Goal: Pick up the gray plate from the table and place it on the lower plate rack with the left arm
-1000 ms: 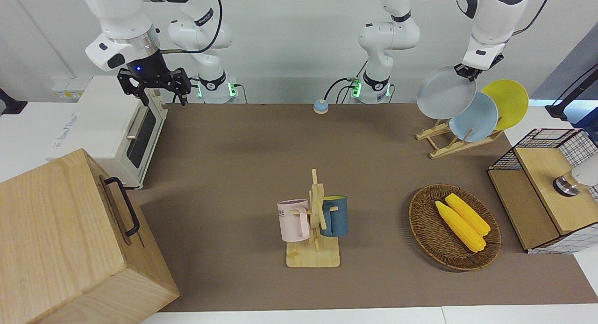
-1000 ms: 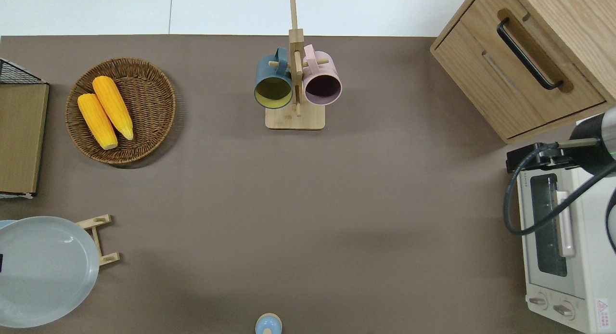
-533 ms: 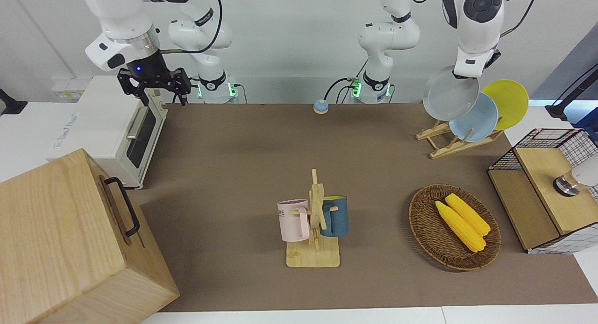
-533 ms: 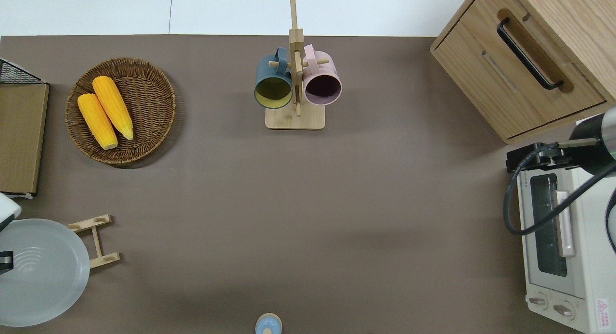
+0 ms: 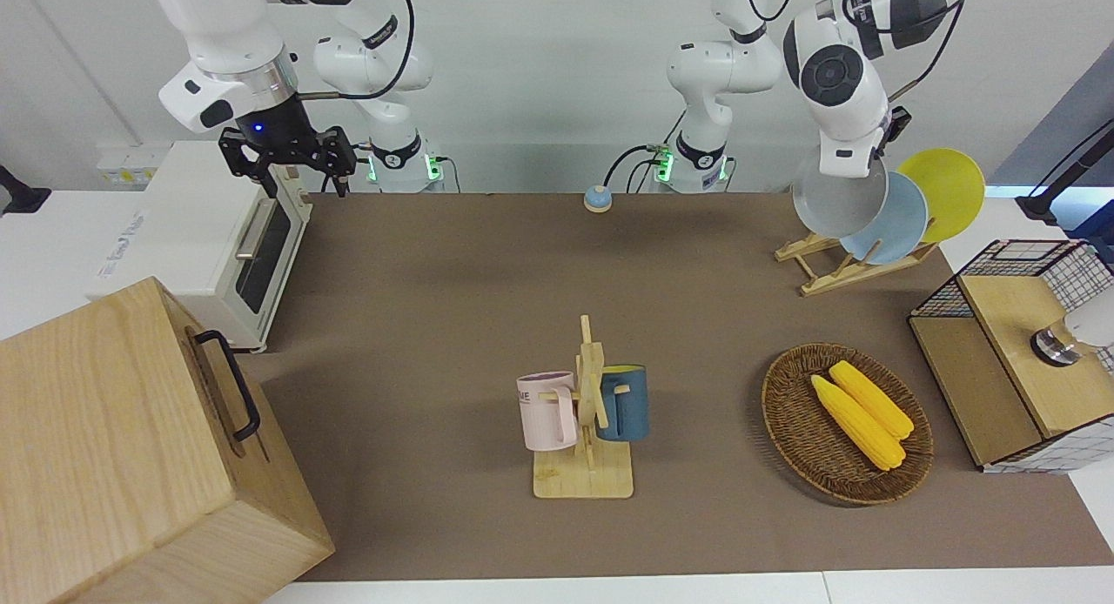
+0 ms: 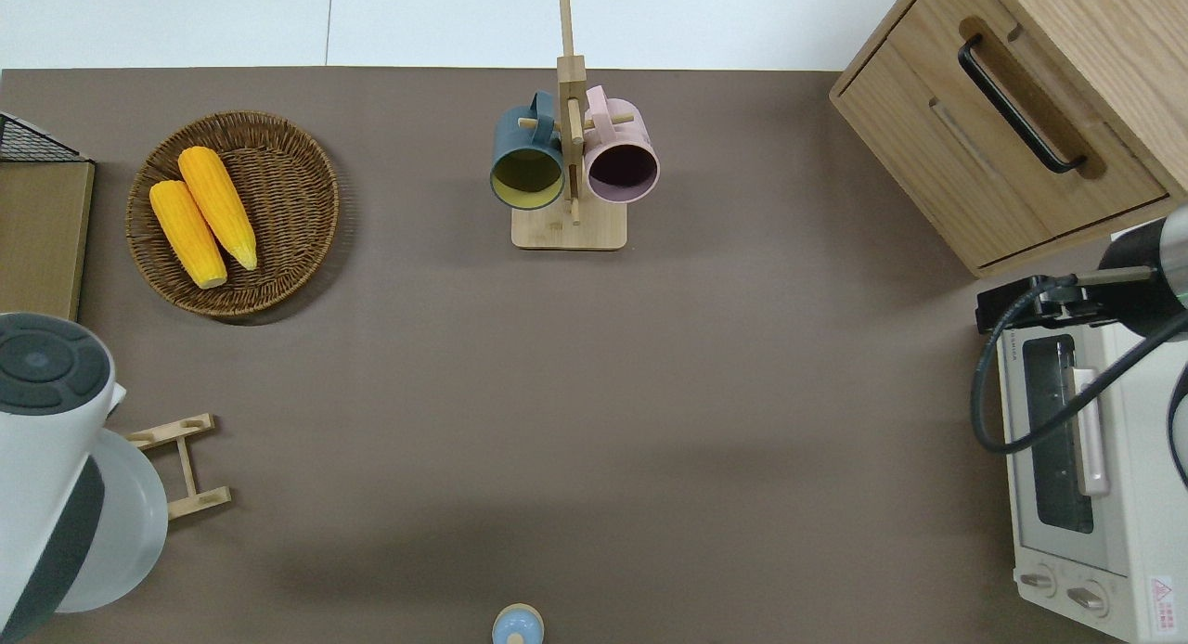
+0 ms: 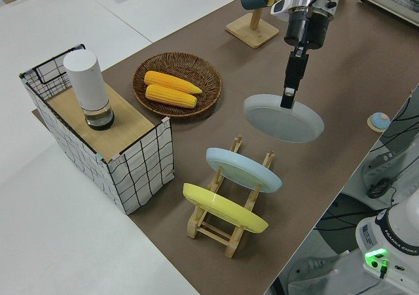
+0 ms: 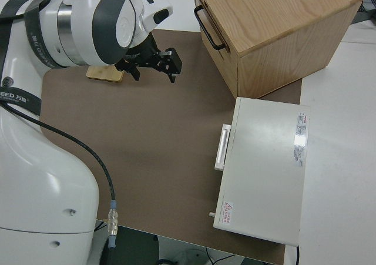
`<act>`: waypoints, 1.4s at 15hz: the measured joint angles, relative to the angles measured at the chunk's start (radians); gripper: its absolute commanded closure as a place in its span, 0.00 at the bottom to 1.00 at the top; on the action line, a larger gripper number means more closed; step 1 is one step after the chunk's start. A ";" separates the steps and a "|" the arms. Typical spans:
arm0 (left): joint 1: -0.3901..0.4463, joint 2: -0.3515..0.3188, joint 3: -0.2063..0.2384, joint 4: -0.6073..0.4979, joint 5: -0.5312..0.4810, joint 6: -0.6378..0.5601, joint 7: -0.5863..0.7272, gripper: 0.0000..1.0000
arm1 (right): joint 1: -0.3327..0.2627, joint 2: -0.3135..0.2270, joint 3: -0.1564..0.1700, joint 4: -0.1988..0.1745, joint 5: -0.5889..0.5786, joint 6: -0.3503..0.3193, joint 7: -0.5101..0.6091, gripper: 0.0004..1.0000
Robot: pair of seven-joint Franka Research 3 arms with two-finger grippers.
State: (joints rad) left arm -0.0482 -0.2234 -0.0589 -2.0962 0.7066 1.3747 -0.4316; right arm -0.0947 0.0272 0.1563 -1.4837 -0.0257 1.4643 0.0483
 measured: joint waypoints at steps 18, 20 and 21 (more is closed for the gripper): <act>-0.025 0.110 -0.028 -0.098 0.085 0.093 -0.263 1.00 | 0.000 0.000 0.000 0.000 0.000 0.000 0.000 0.02; -0.024 0.113 -0.025 -0.111 0.091 0.113 -0.278 1.00 | 0.000 0.000 0.000 0.000 0.000 0.000 0.000 0.02; -0.024 0.115 -0.023 -0.114 0.092 0.120 -0.281 1.00 | 0.000 0.000 0.000 0.000 0.000 0.000 0.000 0.02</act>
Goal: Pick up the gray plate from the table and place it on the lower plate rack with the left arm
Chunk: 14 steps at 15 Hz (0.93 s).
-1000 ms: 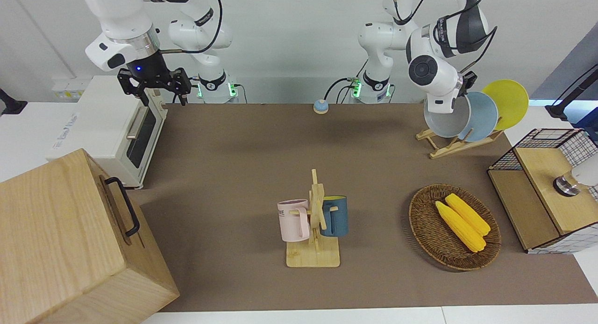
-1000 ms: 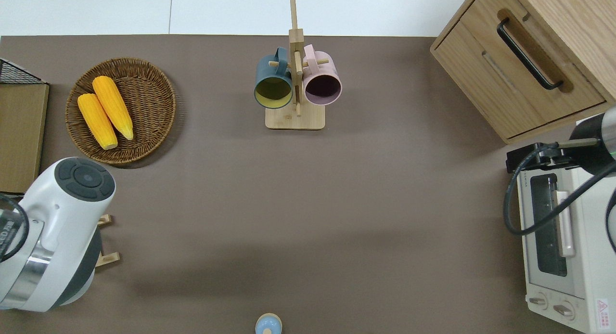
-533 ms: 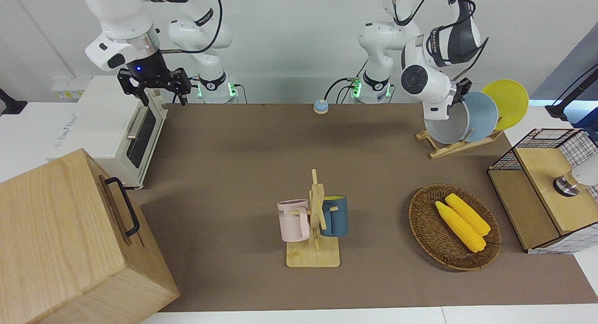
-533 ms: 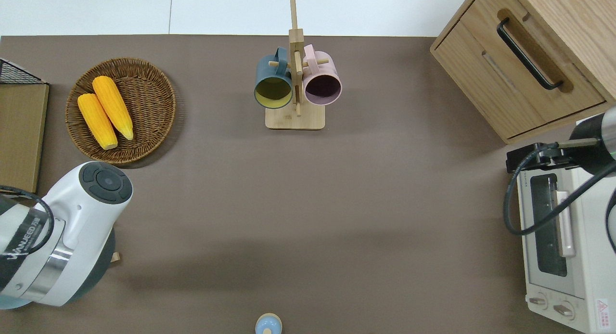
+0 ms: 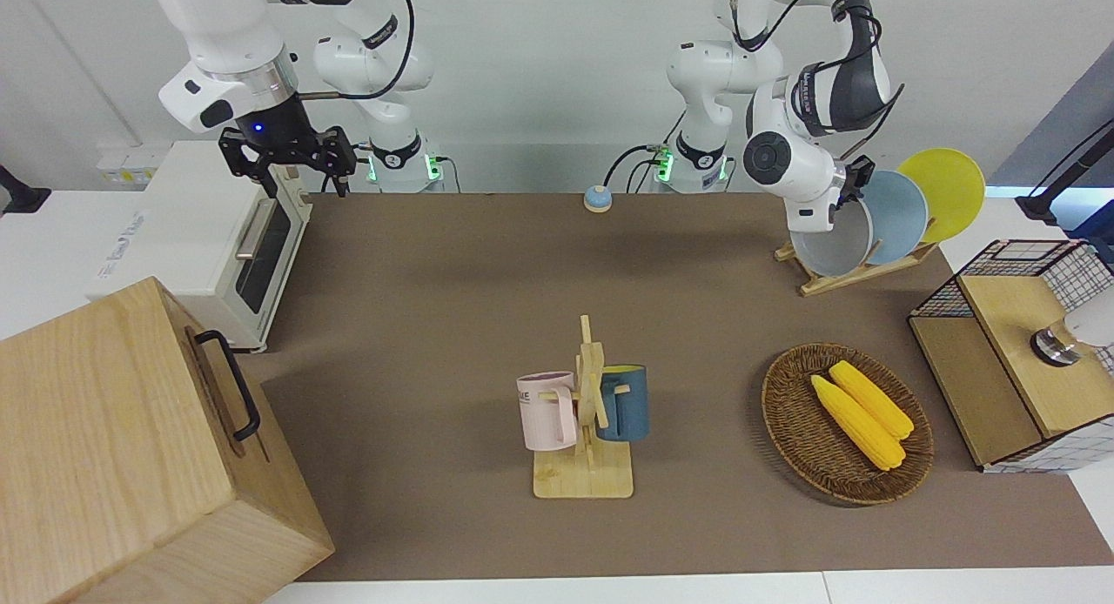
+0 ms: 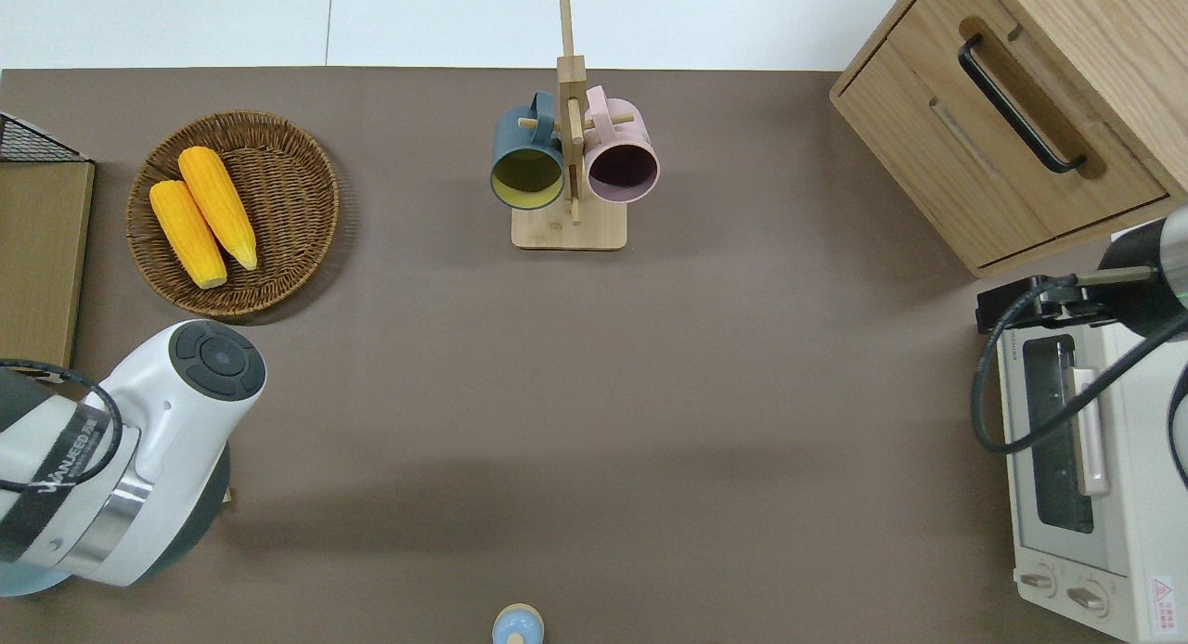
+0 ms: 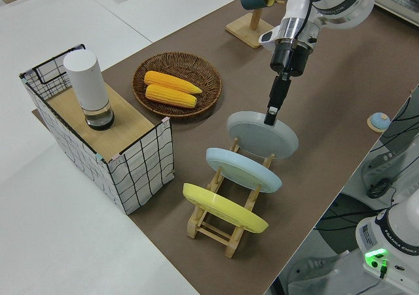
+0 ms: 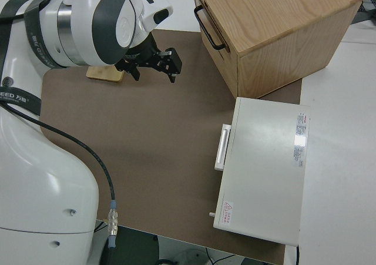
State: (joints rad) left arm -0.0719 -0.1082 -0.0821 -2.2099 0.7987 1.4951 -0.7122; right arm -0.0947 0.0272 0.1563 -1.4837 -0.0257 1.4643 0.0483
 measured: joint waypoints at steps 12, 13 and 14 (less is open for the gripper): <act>0.003 0.035 0.005 -0.022 0.013 0.028 -0.049 0.00 | 0.000 0.000 0.000 0.000 0.000 0.000 0.000 0.02; 0.003 0.035 0.005 -0.022 0.016 0.028 -0.050 0.00 | 0.000 0.000 0.000 0.000 0.000 0.000 0.000 0.02; 0.003 0.036 0.005 -0.022 0.020 0.028 -0.050 0.00 | 0.000 0.000 0.000 0.000 0.000 0.000 0.000 0.02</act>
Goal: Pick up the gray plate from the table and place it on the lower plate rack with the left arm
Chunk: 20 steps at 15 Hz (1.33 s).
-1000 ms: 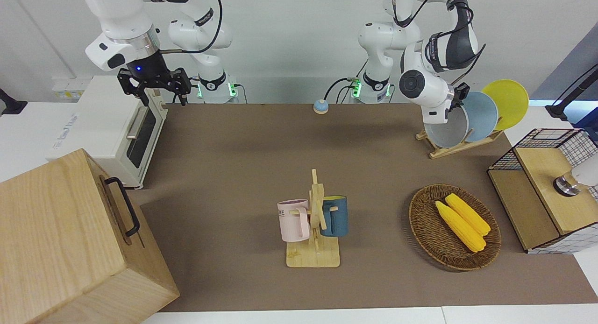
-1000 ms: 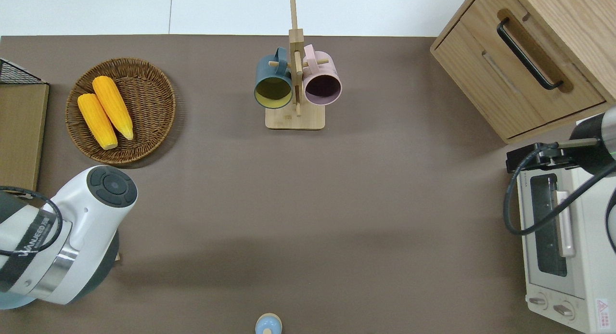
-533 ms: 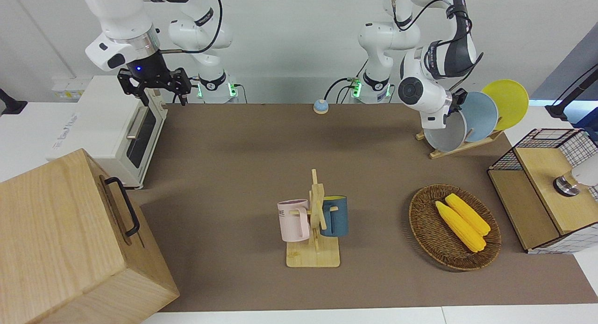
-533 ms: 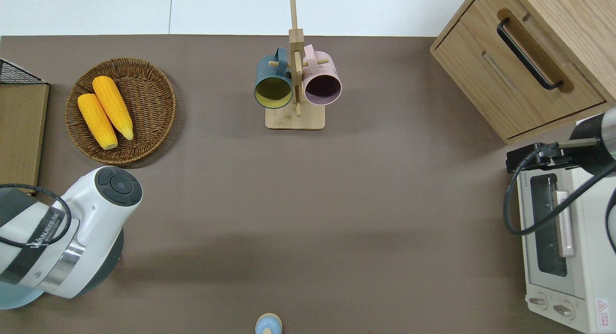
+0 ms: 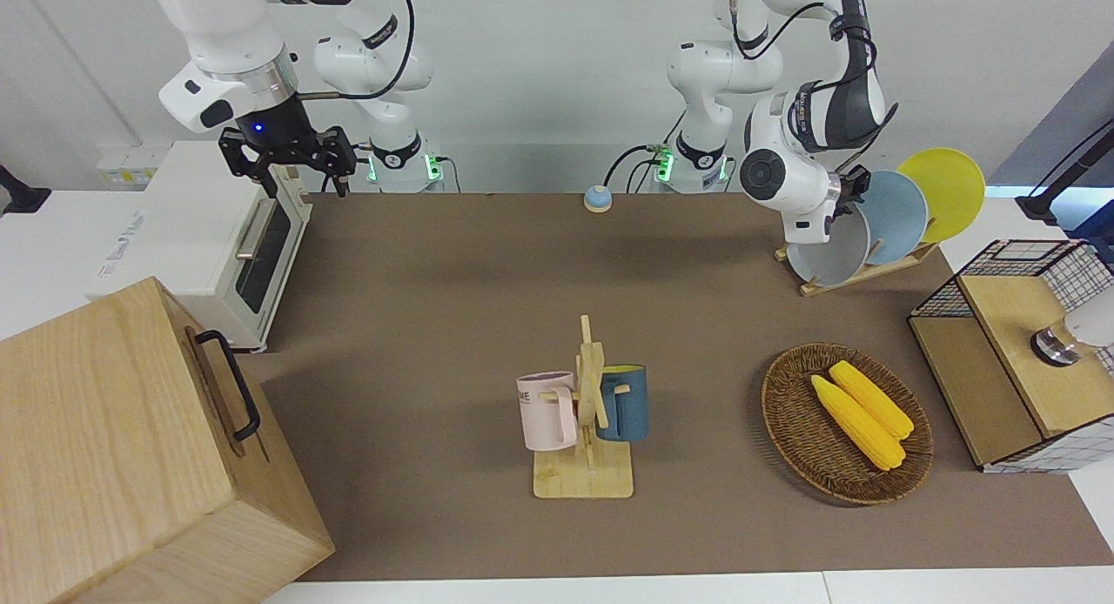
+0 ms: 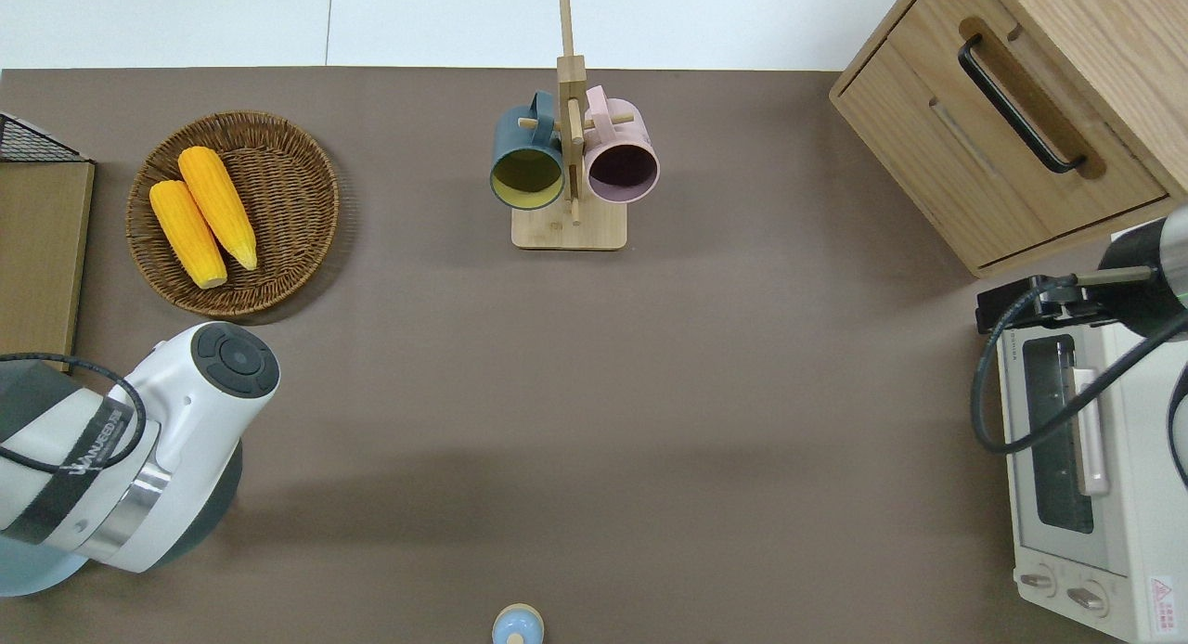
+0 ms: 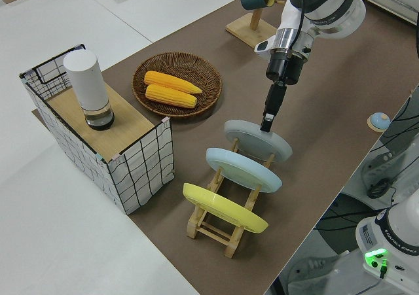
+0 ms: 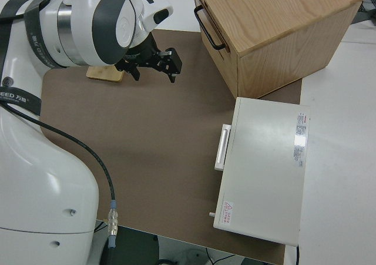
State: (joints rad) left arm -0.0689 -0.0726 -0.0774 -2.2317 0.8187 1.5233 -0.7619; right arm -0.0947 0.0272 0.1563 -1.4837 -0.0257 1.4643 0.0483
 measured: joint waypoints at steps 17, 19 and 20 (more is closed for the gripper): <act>0.001 0.028 0.001 0.290 -0.320 0.016 0.063 0.00 | 0.000 0.000 0.000 0.000 0.000 0.000 0.000 0.02; 0.001 0.045 0.001 0.334 -0.409 0.016 0.093 0.00 | 0.000 0.000 0.000 0.000 0.000 0.000 0.000 0.02; 0.001 0.051 0.001 0.350 -0.456 0.016 0.107 0.00 | 0.000 0.000 0.000 0.000 0.000 0.000 0.000 0.02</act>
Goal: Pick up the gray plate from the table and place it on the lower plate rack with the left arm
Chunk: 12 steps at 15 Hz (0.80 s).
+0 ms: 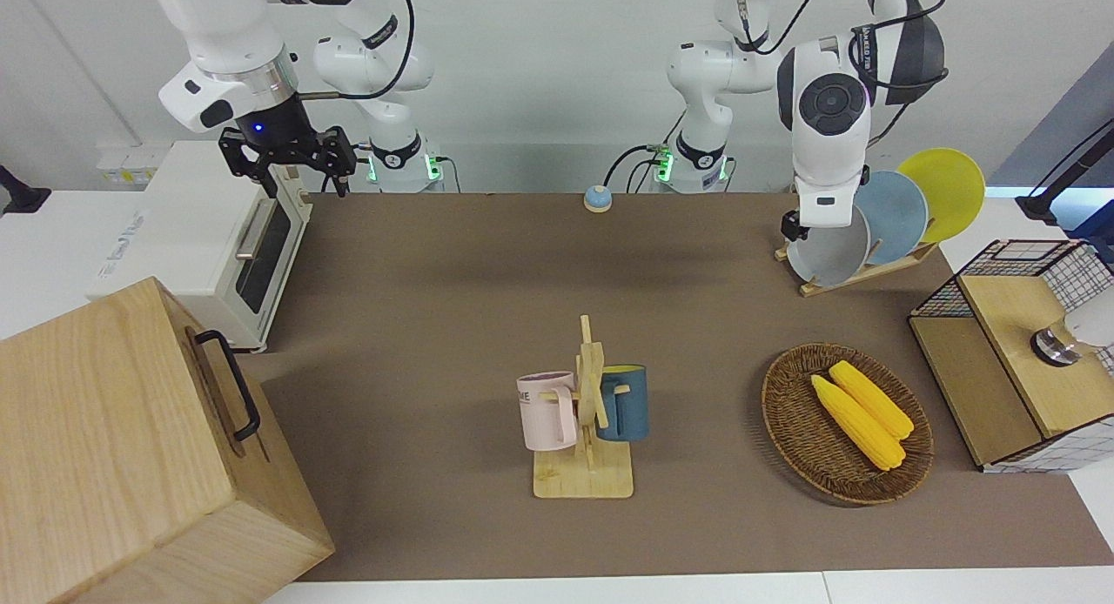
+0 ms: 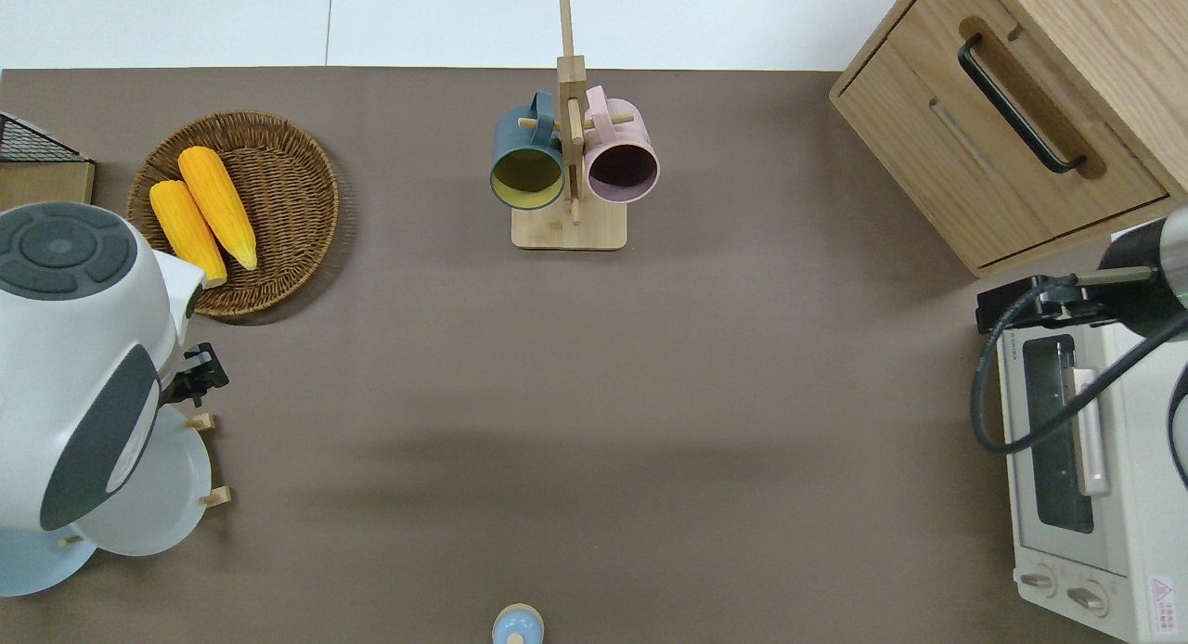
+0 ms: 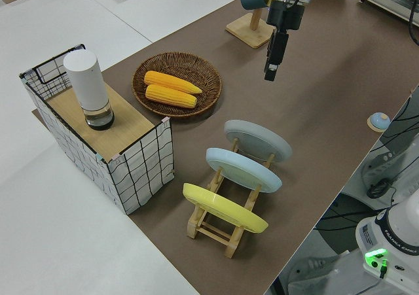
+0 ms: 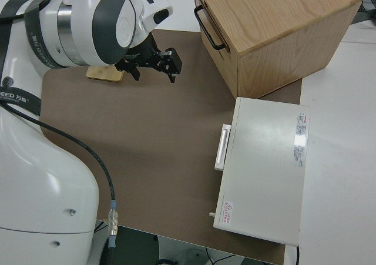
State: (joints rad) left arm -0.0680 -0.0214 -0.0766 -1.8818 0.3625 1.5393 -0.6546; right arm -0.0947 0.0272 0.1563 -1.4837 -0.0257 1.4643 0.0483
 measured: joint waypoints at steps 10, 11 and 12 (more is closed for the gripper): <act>0.028 0.010 0.005 0.163 -0.331 0.067 0.433 0.01 | 0.000 0.000 0.000 0.000 0.000 0.000 0.000 0.02; 0.034 0.010 0.006 0.163 -0.351 0.070 0.479 0.01 | 0.000 0.000 0.000 0.000 0.000 0.000 0.000 0.02; 0.041 0.008 0.010 0.163 -0.367 0.070 0.516 0.01 | 0.000 0.000 0.000 0.000 0.000 0.000 0.000 0.02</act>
State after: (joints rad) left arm -0.0274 -0.0135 -0.0666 -1.7193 -0.0048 1.6097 -0.1388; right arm -0.0947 0.0272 0.1563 -1.4837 -0.0257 1.4643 0.0483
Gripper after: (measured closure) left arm 0.004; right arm 0.013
